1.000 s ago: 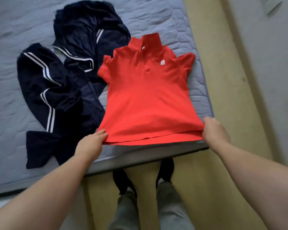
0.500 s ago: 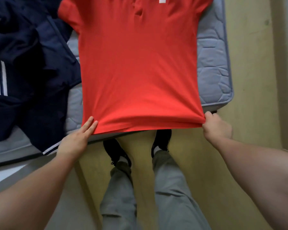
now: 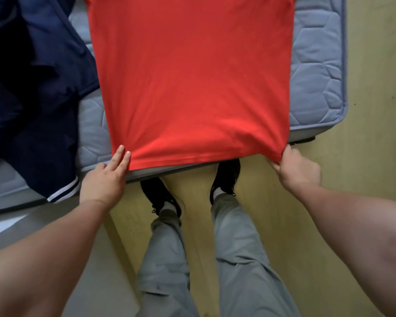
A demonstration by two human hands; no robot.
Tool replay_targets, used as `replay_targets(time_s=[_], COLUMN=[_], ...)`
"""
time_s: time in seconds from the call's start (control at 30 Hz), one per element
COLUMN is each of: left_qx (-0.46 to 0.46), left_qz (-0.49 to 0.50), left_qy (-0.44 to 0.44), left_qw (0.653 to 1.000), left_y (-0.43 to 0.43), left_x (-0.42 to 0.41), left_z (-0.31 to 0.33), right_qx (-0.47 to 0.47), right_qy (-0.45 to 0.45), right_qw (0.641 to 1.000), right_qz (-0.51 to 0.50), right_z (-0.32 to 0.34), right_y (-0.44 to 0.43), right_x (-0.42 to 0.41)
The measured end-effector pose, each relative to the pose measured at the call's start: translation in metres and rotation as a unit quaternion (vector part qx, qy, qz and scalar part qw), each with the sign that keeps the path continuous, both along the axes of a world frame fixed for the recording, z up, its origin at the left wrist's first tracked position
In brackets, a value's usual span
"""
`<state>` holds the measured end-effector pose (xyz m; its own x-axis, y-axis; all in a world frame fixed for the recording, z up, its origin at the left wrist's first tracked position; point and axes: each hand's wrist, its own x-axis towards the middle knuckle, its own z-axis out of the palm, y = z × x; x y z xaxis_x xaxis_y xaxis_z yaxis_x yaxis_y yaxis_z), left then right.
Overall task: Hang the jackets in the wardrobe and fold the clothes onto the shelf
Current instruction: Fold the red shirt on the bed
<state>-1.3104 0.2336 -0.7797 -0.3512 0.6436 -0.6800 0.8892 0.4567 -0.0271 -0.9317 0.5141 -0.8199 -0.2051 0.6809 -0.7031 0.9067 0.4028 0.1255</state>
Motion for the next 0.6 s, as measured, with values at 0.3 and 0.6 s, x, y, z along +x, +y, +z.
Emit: replay_targets(time_s=[0.3,0.6], left_qx=[-0.042,0.004], left_qz=[0.014,0.072], left_qy=[0.077,-0.084], left_qw=[0.996,0.994], left_y=[0.073,0.196], left_x=[0.026,0.048], left_z=[0.047,0.091], right_qx=[-0.035,0.052], right_qy=[0.006,0.058], right_qw=[0.999,0.996], right_qz=[0.032,-0.031], right_z=[0.059,0.136], right_y=[0.0,0.092], right_x=[-0.029,-0.133])
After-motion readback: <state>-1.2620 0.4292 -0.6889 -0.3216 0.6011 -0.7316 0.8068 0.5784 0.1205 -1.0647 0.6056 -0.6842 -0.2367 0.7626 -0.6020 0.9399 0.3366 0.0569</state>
